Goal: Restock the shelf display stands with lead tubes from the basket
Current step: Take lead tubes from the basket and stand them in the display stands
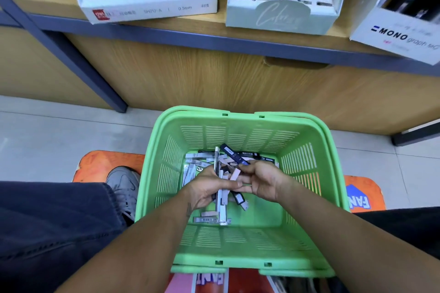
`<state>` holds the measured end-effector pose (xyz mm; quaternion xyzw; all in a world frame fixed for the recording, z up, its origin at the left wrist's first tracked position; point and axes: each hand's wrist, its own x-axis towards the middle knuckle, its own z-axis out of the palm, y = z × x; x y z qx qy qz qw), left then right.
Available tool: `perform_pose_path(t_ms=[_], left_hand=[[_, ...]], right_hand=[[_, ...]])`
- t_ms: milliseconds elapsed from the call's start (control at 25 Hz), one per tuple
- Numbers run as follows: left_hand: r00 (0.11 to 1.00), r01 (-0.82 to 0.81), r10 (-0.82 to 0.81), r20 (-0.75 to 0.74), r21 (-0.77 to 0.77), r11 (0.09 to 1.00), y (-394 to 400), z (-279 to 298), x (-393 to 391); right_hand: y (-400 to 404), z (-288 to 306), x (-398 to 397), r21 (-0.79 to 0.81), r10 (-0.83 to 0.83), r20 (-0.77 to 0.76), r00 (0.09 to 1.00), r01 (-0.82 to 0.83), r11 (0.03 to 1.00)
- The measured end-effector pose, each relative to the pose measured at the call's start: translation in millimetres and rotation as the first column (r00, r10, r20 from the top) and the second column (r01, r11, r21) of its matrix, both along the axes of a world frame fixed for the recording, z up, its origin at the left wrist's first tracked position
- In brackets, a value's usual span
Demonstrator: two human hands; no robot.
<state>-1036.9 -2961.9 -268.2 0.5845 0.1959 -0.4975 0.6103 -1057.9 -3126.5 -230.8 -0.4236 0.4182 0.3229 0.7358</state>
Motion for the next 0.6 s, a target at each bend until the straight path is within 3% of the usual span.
perform_pose_path(t_ms=[160, 320, 440, 520, 600], left_hand=[[0.987, 0.156, -0.155, 0.033, -0.029, 0.987, 3.6, 2.0, 8.1], [0.975, 0.211, -0.204, 0.091, -0.082, 0.974, -0.1, 16.2, 6.0], [0.952, 0.298, -0.29, 0.096, -0.089, 0.95, 1.6, 25.0, 7.8], [0.954, 0.283, -0.277, 0.112, -0.045, 0.958, 3.1, 34.4, 11.1], [0.958, 0.25, -0.251, 0.138, 0.028, 0.968, 5.3, 42.7, 16.5]], right_hand=[[-10.8, 2.5, 4.9, 0.09, 0.091, -0.091, 0.992, -0.083, 0.992], [-25.1, 7.2, 9.2, 0.13, 0.11, -0.147, 0.983, -0.091, 0.987], [-26.4, 12.8, 12.1, 0.06, 0.152, -0.17, 0.974, -0.143, 0.988], [-27.4, 13.4, 11.7, -0.073, 0.201, -0.156, 0.967, -0.214, 0.974], [-26.3, 16.3, 11.9, -0.098, 0.222, -0.117, 0.968, -0.234, 0.967]])
